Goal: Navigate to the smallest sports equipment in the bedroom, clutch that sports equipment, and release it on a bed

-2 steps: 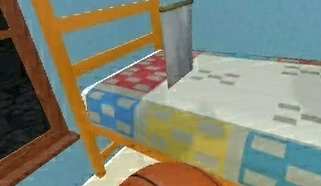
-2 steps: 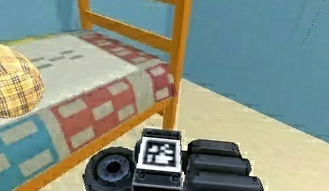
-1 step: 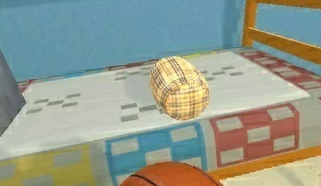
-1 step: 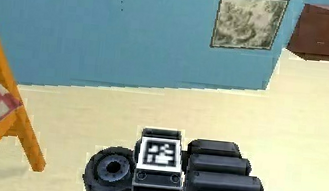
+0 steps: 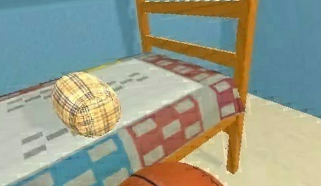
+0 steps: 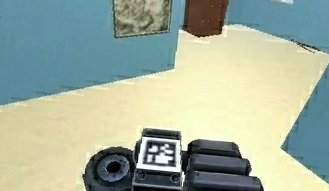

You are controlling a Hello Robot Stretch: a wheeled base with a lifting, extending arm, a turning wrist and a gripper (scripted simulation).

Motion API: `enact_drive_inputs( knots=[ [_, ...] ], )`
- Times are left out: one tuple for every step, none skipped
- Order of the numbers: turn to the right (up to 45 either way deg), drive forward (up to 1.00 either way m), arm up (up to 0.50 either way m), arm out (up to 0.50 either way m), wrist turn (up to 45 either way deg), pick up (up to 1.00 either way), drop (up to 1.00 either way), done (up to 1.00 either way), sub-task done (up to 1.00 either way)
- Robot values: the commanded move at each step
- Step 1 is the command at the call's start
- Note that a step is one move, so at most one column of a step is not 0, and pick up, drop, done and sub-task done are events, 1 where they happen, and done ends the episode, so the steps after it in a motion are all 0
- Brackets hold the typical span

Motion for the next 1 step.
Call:
enact_drive_inputs(
  knots=[
    [-45.0, 0.00, 0.00, 0.00, 0.0, 0.00, 0.00, 0.00, 0.00]
  ],
)
